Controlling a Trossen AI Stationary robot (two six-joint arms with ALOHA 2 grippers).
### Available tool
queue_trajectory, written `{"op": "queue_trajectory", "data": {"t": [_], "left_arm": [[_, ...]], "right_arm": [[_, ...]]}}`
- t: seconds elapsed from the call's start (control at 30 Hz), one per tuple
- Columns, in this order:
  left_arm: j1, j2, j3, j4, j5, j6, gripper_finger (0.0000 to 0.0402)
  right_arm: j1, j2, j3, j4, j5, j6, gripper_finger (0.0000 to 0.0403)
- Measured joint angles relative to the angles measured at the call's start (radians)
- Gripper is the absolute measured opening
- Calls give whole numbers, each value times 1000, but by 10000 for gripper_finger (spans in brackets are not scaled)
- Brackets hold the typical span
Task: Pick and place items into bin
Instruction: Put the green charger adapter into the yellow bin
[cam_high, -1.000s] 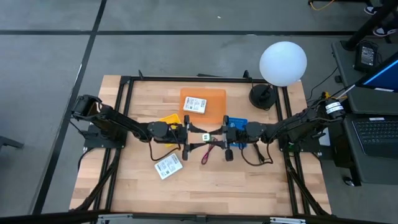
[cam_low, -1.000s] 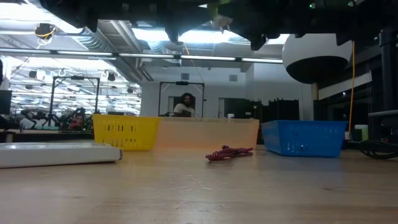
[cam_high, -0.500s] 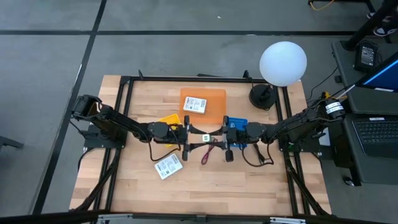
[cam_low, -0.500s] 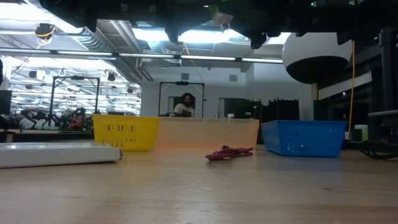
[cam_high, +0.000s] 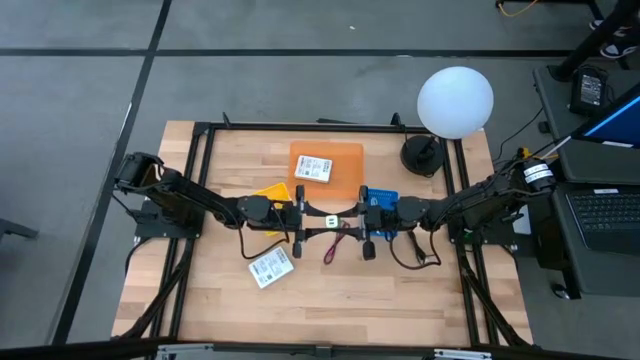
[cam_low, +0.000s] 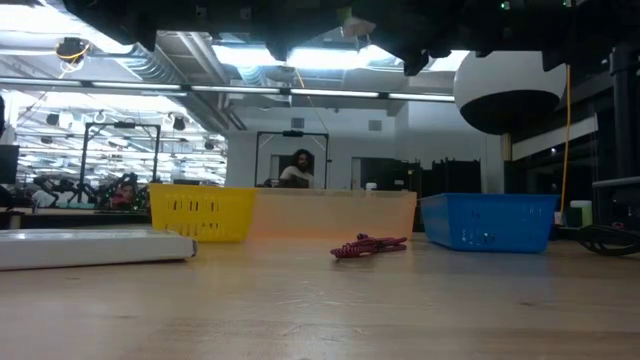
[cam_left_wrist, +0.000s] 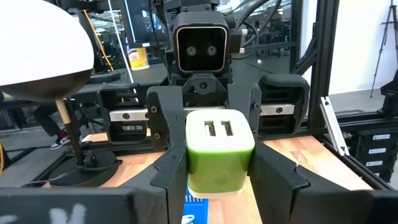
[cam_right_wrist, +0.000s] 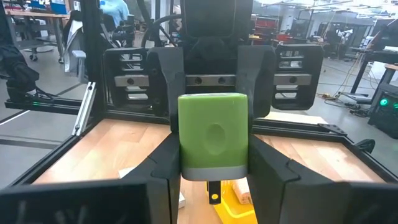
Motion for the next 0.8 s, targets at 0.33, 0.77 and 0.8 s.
{"op": "queue_trajectory", "data": {"t": [0.33, 0.77, 0.8], "left_arm": [[0, -13, 0, -17, 15, 12, 135], [-41, -183, 0, -298, -95, 25, 135], [-45, -201, 0, -325, -105, 24, 135]], "right_arm": [[0, 0, 0, -4, -4, 35, 251], [0, -22, 0, -28, 17, 29, 266], [0, -34, 0, -45, 17, 29, 264]]}}
